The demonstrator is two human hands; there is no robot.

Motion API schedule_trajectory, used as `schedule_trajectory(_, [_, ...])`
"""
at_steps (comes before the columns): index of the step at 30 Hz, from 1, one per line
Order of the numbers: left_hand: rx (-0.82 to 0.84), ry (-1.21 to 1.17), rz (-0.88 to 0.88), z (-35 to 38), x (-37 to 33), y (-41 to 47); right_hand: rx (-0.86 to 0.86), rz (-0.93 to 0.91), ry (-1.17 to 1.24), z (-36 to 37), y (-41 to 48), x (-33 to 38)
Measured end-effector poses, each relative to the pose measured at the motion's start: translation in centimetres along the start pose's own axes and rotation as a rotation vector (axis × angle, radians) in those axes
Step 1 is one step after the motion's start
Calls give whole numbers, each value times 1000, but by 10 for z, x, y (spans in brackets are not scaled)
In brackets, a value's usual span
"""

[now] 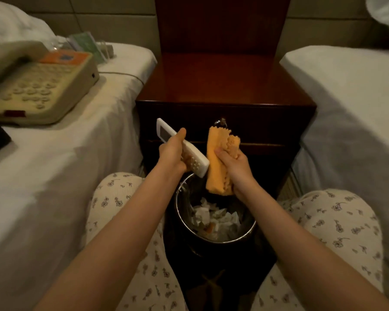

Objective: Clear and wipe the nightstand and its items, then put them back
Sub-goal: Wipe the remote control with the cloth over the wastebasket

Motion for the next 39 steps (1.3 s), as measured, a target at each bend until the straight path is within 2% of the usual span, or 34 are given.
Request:
schedule_trajectory(7, [23,-67,97,28,-51,-12,72,-78,106,4,10,51])
schedule_trajectory(10, [43,-69,92,40,-71,-8,81,-152,45,12,16,73])
schedule_trajectory(13, [71,-81,99,54,-92,0,40,-245,-16,21,27,98])
schedule_trajectory(18, [157,-89,97,77,-129,9,-32,-285,47,34,52,138])
schedule_trajectory(22, [181,15,161,87,-165,15,-42,-199,146,53,75,156])
schedule_trajectory(27, [175,-55,197,88,-213,36,-30,-9,281,84,113,170])
schedule_trajectory(32, [150,23,325,85,-272,64,-3,56,378,118,167,186])
schedule_trajectory(36, [38,217,467,80,-322,84,113,73,449,151,218,204])
schedule_trajectory(39, [-26,431,539,78,-355,100,83,66,434,172,264,210])
Point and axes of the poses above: each hand's wrist, its own y-axis towards the middle knuckle, its own z-axis out of the palm, x = y × z, the point moved 6 cm from there along y, towards the middle knuckle, and after that the axes turned 11 degrees about -y, right-handed, at the moved point
